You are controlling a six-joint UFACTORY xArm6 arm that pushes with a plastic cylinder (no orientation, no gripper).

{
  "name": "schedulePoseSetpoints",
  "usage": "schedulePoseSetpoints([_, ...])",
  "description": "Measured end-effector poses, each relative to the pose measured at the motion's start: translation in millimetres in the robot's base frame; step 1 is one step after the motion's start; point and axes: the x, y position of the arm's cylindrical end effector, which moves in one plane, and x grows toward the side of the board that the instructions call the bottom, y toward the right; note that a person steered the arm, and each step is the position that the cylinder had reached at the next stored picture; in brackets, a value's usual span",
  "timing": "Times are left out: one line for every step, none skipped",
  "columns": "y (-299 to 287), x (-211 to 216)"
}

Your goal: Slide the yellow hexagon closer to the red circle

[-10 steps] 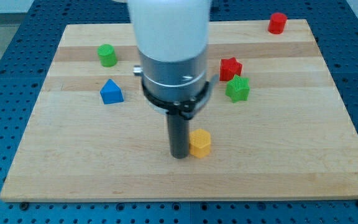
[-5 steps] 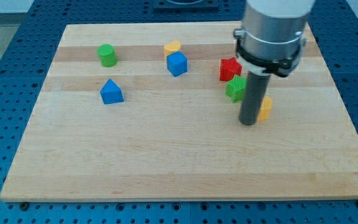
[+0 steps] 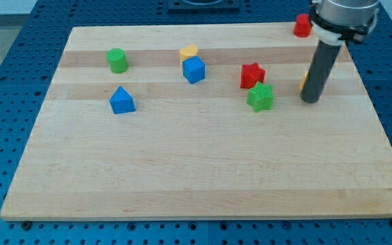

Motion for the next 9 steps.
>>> schedulePoseSetpoints([16.9, 0.0])
schedulePoseSetpoints([21.6, -12.2])
schedulePoseSetpoints([18.8, -44.4])
schedulePoseSetpoints([6.8, -67.0])
schedulePoseSetpoints([-22.1, -66.1])
schedulePoseSetpoints([-53.0, -70.0])
schedulePoseSetpoints([-58.1, -84.9])
schedulePoseSetpoints([-44.7, -90.6])
schedulePoseSetpoints([-26.1, -85.4])
